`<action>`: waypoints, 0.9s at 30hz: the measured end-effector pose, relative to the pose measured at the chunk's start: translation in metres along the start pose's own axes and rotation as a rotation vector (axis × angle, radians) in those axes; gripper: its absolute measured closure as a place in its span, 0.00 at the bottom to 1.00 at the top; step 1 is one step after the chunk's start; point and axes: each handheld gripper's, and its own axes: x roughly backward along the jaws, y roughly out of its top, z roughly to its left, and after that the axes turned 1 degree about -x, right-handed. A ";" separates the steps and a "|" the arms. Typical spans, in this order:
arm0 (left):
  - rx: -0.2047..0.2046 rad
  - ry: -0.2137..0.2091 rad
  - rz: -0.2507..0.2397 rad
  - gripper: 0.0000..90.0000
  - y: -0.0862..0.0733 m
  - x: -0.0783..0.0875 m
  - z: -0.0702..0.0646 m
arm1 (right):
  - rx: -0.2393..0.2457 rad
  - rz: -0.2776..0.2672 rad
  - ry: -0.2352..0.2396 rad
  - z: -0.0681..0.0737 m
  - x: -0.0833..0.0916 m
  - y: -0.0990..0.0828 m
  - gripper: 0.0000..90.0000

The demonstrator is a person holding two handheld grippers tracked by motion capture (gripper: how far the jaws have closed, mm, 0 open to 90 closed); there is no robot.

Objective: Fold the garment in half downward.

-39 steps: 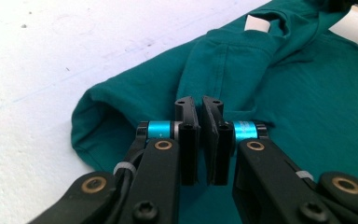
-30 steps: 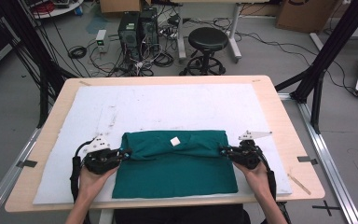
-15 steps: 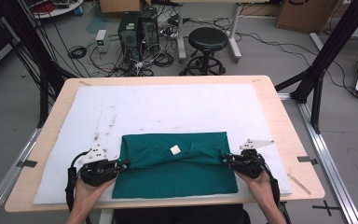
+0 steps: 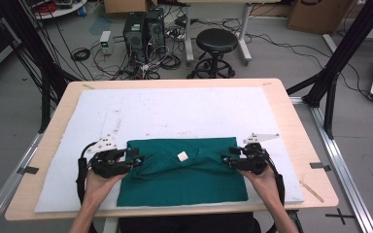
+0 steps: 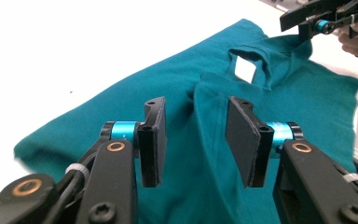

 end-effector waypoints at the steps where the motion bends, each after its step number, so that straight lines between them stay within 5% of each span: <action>1: 0.007 0.000 0.020 0.63 0.001 -0.006 0.001 | 0.001 0.013 -0.008 0.000 -0.004 0.002 0.49; 5: 0.030 -0.016 0.091 0.62 -0.004 -0.025 0.003 | -0.029 0.077 -0.042 -0.004 -0.019 0.002 0.47; 8: 0.029 -0.031 0.117 0.68 -0.008 -0.031 0.001 | -0.026 0.130 -0.035 -0.004 -0.024 0.001 0.63; 14: -0.029 -0.026 0.088 0.95 -0.009 -0.024 -0.011 | -0.003 0.118 0.001 0.004 -0.019 -0.002 0.94; 19: -0.041 -0.062 0.076 0.97 -0.012 -0.011 -0.018 | -0.031 0.069 0.059 0.003 -0.007 -0.013 0.98; 27: -0.064 -0.094 0.083 0.98 -0.027 0.007 -0.035 | -0.020 0.070 0.136 0.014 0.012 -0.033 0.98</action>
